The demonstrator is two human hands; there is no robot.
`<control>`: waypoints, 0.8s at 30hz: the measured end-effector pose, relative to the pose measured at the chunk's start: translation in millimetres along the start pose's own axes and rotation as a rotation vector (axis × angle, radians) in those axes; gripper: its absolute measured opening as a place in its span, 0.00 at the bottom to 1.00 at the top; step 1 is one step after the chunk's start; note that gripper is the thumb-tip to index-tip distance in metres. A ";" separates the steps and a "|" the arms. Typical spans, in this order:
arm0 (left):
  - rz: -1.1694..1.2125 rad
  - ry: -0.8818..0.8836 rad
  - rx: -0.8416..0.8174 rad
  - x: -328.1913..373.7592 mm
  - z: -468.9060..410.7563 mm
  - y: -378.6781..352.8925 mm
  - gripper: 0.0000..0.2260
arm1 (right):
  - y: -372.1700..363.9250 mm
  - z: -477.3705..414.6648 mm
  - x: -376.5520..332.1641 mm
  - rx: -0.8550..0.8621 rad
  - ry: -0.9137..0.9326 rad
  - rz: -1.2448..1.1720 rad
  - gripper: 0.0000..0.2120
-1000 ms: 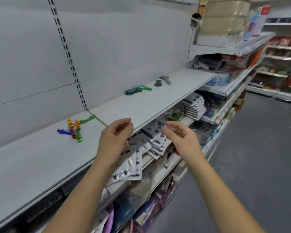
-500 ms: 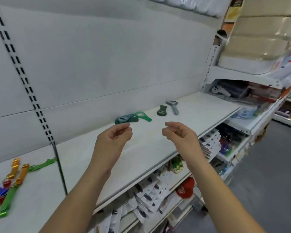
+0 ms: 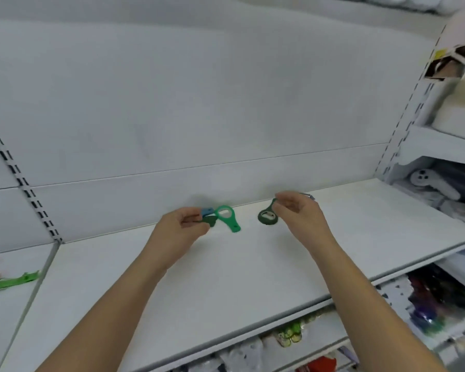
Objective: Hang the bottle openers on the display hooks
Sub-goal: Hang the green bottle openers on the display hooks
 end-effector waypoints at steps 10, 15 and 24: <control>-0.826 -0.140 -0.173 -12.0 -18.4 -41.4 0.24 | -30.2 -64.2 5.6 -0.313 0.167 0.669 0.23; -0.860 -0.180 -0.041 -6.1 -15.2 -21.4 0.12 | -45.0 -65.8 14.6 -0.433 0.246 1.006 0.22; -0.899 -0.016 0.121 -14.4 -0.8 23.4 0.11 | -51.8 -52.9 1.6 -0.434 0.227 1.044 0.12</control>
Point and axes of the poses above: each hand's wrist, its own z-axis away from the middle knuckle, its own y-axis out of the back of the hand, x = y × z, the point moved 8 cm from there along -z, towards the middle knuckle, and after that the axes turned 10 degrees about z, right-handed, at the moved point
